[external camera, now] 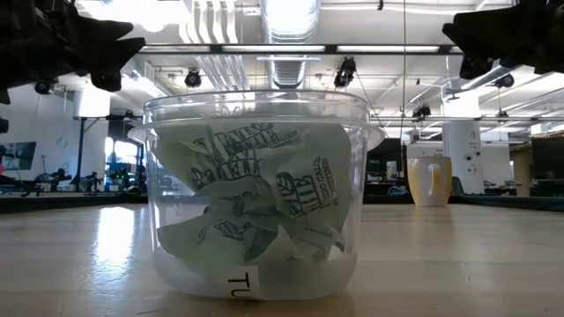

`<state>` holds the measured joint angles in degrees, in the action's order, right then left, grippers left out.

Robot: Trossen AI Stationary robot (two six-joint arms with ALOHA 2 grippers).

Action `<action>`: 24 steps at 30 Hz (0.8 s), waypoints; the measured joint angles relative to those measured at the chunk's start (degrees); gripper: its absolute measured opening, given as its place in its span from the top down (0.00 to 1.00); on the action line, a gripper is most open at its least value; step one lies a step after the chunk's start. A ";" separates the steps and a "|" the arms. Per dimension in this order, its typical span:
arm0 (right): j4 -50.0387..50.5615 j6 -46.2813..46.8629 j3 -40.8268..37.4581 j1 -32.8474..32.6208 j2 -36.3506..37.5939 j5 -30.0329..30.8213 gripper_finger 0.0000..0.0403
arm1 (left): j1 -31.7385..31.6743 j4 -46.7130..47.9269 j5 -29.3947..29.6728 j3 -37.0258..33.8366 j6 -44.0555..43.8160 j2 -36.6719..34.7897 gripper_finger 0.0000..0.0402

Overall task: Pick and place items into bin
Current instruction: Return to Home Position

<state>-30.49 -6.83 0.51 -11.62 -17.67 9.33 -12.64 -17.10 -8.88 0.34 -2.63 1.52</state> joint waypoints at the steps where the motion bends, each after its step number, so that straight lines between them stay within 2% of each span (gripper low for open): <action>1: 1.18 -0.39 0.00 0.00 1.52 0.56 0.74 | 0.00 0.22 0.26 0.00 0.00 0.12 0.57; 4: 3.93 -0.96 0.00 0.38 5.98 1.39 0.74 | 0.00 0.13 0.49 0.00 0.02 0.19 0.57; 8: 12.20 0.10 0.39 2.27 12.00 -3.19 0.74 | 0.00 0.19 2.04 -0.02 0.04 0.74 0.57; 10: 17.47 1.52 1.38 3.69 14.62 -3.56 0.74 | 0.00 0.16 2.66 -0.04 0.07 0.72 0.57; 13: 20.11 1.96 1.73 5.80 17.72 -3.64 0.74 | 0.00 0.27 3.08 -0.04 0.11 0.61 0.57; 17: 20.02 2.33 1.70 8.23 17.41 -4.58 0.74 | 0.00 0.63 3.30 -0.04 0.28 0.66 0.57; 24: 20.71 5.19 1.68 14.35 17.66 -12.52 0.74 | -0.02 1.58 3.69 -0.07 0.42 0.57 0.57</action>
<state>-9.78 -1.64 2.19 2.74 -0.01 -3.19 -12.67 -15.51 -5.19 0.27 -2.22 2.08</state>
